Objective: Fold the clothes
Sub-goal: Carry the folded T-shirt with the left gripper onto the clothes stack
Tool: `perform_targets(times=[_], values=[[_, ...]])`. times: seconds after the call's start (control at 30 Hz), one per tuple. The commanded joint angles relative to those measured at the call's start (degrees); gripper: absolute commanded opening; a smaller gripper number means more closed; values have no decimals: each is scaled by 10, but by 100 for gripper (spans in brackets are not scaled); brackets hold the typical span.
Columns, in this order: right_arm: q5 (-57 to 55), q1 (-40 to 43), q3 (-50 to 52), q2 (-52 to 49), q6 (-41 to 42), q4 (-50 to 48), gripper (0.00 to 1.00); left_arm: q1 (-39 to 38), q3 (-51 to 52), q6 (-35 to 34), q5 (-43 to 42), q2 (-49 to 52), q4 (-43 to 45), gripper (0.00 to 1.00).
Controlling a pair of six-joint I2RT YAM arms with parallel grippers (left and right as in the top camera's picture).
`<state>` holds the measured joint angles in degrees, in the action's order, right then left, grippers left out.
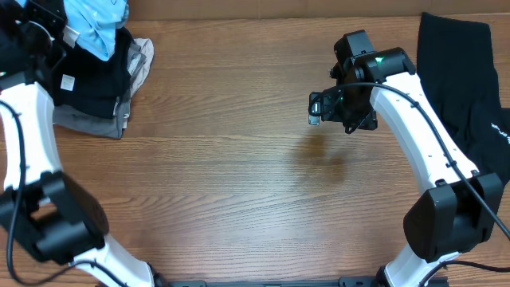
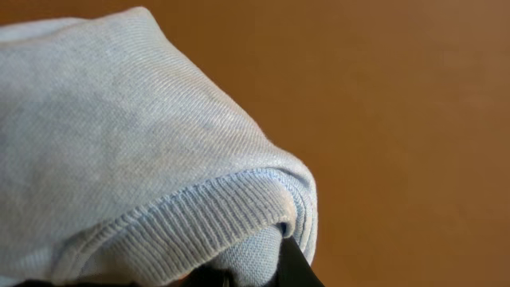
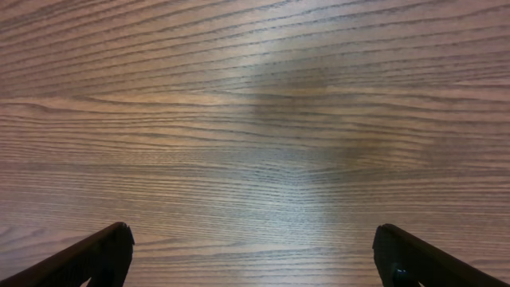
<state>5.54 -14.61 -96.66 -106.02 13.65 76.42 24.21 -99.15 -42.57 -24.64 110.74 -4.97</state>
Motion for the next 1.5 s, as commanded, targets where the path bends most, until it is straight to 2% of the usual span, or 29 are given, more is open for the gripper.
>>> perform_targets(times=[0.0,0.1,0.2,0.43,0.53,0.63,0.8,0.87,0.9,0.97,1.07,1.23,1.33,1.47], values=[[-4,2,-12,15,-2,-2,100,14,-14,-48,-6,42,40,4],[-4,2,-12,15,-2,-2,100,25,-14,-47,-8,57,25,4],[-4,2,-12,15,-2,-3,100,41,-14,-13,-12,57,-14,4],[-3,2,-12,15,-2,-22,100,87,-14,23,-117,53,-118,4],[-3,2,-12,15,-2,-21,100,99,-14,99,-111,53,-210,4],[-4,2,-12,15,-2,-22,100,110,-14,174,-51,53,-298,4],[-3,2,-12,15,-2,-28,100,124,-14,261,-14,53,-374,6],[-3,2,-12,15,-2,-29,100,125,-14,287,-9,53,-392,24],[-3,2,-12,15,-2,-30,100,125,-14,294,-6,53,-400,44],[-3,2,-12,15,-2,-31,100,125,-15,315,-6,53,-412,63],[-3,2,-12,15,-2,-33,100,125,-31,330,-6,51,-436,73],[-4,2,-12,15,-2,-36,100,121,-98,357,-9,24,-494,77],[-3,2,-12,15,-2,-39,100,108,-143,411,-9,-3,-519,83],[-3,2,-12,15,-2,-47,100,73,-174,502,-6,-28,-502,95]])
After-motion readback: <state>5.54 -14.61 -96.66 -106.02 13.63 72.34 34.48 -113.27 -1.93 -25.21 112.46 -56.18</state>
